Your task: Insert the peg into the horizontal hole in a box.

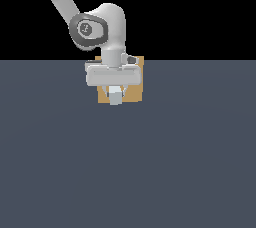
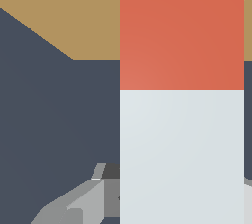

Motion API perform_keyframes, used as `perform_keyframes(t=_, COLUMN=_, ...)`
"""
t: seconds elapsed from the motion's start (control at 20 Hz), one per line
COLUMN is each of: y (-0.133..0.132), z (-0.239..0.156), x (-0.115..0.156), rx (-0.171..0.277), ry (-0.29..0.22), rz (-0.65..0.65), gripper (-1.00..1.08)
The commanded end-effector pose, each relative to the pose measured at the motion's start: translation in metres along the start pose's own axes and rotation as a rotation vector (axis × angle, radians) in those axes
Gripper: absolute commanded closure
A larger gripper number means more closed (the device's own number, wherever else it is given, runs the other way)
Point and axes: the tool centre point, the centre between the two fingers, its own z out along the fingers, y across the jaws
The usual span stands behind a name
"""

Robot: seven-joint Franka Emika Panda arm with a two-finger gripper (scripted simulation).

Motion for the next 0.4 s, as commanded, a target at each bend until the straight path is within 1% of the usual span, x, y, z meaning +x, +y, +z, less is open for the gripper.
perform_keyframes(t=0.0, y=0.001, z=-0.002, x=0.017, rx=-0.005, ry=0.001, rz=0.001, gripper=1.08)
perform_keyframes(t=0.2, y=0.003, z=-0.003, x=0.033, rx=-0.005, ry=0.001, rz=0.001, gripper=1.08)
perform_keyframes(t=0.35, y=0.003, z=-0.003, x=0.037, rx=-0.005, ry=0.001, rz=0.001, gripper=1.08)
